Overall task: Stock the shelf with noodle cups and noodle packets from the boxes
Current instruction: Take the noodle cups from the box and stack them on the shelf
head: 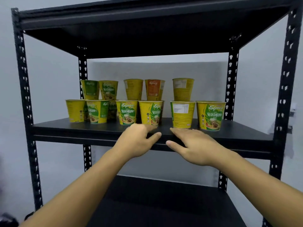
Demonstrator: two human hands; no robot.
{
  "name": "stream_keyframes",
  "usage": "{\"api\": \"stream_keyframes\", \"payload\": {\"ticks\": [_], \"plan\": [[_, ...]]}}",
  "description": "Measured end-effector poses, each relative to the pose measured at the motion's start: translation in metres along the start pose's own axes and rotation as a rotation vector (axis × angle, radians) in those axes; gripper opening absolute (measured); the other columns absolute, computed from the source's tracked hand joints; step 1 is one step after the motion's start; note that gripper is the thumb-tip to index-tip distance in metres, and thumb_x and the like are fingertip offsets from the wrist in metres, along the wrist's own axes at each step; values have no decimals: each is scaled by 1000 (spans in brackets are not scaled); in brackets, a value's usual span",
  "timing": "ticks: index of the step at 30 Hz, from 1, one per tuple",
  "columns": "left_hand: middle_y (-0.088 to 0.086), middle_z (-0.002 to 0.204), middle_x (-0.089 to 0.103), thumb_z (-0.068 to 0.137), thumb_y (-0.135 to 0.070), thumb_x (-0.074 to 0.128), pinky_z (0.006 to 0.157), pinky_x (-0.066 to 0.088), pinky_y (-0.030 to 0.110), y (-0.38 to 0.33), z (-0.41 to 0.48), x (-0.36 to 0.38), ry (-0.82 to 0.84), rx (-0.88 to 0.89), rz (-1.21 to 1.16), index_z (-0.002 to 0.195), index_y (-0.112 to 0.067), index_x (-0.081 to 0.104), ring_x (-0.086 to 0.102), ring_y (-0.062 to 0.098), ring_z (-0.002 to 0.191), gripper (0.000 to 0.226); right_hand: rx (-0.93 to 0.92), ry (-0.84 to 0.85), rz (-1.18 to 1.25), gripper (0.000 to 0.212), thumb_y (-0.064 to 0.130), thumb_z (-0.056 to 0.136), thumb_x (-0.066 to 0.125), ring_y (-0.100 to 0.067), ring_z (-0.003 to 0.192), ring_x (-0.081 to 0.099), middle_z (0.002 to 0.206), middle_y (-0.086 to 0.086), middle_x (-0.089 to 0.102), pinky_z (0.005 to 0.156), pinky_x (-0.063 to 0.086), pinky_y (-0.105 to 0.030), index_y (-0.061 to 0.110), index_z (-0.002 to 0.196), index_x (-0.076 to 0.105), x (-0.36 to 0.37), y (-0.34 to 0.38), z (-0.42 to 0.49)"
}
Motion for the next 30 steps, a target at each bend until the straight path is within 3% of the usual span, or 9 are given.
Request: {"api": "stream_keyframes", "payload": {"ticks": [3, 7, 14, 20, 24, 30], "plan": [[-4, 132, 68, 102, -57, 47, 96, 53, 41, 11, -10, 2, 31, 24, 81, 142, -27, 59, 62, 21, 119, 52, 6, -10, -96, 77, 72, 99, 22, -13, 154, 18, 167, 6, 26, 125, 18, -42, 26, 161, 23, 6, 12, 0], [-2, 145, 60, 105, -51, 46, 114, 38, 38, 13, -25, -4, -5, 113, 112, 144, -20, 57, 55, 22, 131, 51, 14, -78, -64, 72, 68, 101, 24, -11, 154, 18, 166, 7, 28, 126, 13, -41, 27, 160, 25, 4, 28, -7], [0, 152, 54, 104, -47, 53, 122, 29, 27, 40, -78, -13, -31, 240, -67, 148, -17, 55, 42, 12, 145, 53, 14, -155, 35, 65, 61, 103, 30, -4, 153, 16, 164, 12, 30, 127, 12, -33, 28, 160, 27, 18, 90, -41], [-9, 155, 49, 104, -51, 49, 118, 20, 17, 83, -156, 33, 157, 261, -126, 151, -22, 50, 36, 8, 148, 56, 113, -33, 143, 60, 58, 104, 31, 1, 151, 18, 161, 17, 33, 126, 12, -29, 32, 158, 30, 86, 155, -93], [-8, 158, 44, 103, -54, 47, 125, 22, 29, 117, -220, 88, 320, 207, -181, 154, -25, 47, 30, 7, 151, 58, 194, 102, 180, 60, 57, 105, 30, 1, 151, 18, 162, 17, 31, 125, 7, -26, 32, 159, 28, 157, 188, -139], [-9, 159, 44, 102, -59, 46, 121, 31, 30, 162, -332, 178, 608, 80, -246, 155, -27, 46, 34, 7, 149, 61, 335, 402, 301, 60, 56, 107, 25, -1, 151, 17, 164, 16, 27, 125, 7, -27, 32, 161, 22, 274, 227, -231]]}}
Point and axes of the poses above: each hand's wrist, its own z-axis towards the middle knuckle, its own x-axis out of the palm, y = z × x, the point moved 9 cm from there along z, towards the middle knuckle
